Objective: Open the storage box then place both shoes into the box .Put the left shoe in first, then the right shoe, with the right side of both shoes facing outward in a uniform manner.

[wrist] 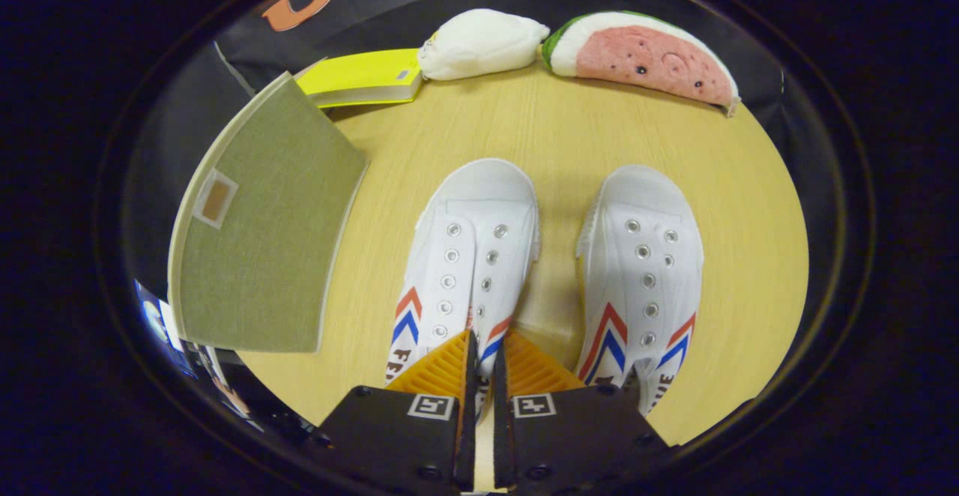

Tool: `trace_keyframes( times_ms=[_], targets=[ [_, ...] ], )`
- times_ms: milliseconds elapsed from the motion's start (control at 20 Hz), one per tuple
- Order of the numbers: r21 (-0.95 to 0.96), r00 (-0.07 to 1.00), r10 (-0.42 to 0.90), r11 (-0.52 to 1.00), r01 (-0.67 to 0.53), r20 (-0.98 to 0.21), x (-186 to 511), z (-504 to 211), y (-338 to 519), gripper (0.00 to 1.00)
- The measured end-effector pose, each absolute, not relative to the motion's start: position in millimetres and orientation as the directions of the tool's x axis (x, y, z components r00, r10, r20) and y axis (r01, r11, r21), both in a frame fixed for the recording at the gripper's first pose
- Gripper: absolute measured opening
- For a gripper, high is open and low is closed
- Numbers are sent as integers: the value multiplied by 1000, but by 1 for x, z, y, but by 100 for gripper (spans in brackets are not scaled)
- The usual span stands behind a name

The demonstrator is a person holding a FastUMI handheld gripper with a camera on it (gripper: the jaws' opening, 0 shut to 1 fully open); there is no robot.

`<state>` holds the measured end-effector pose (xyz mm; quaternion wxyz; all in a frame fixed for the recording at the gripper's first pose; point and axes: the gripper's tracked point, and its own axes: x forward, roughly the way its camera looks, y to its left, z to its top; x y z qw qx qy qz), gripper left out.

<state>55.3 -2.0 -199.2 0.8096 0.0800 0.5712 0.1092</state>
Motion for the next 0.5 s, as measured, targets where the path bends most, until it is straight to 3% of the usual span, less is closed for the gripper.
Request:
trace_keyframes(
  times_ms=[100,350,500],
  targets=[
    [339,350,339,939,-63,-873,60,-194,-4,7],
    [514,416,451,856,48,-790,62,-157,-4,6],
    [533,461,449,844,62,-765,64,-120,-2,6]
  ],
)
